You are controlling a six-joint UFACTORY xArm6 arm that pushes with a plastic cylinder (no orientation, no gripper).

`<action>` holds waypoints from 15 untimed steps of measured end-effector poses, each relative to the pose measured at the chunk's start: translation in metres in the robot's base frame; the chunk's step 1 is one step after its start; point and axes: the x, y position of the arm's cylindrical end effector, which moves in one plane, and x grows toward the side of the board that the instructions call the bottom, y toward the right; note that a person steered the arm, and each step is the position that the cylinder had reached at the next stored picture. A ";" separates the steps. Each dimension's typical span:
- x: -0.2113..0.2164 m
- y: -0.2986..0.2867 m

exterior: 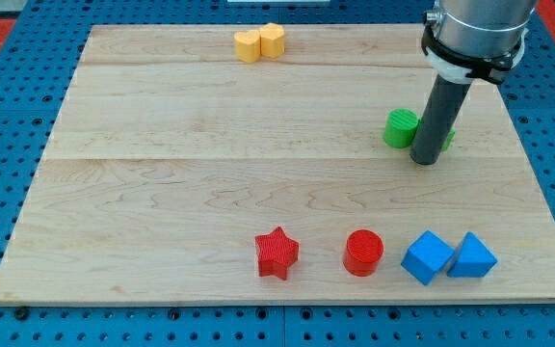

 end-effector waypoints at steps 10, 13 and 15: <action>-0.099 -0.063; -0.076 0.007; -0.072 -0.020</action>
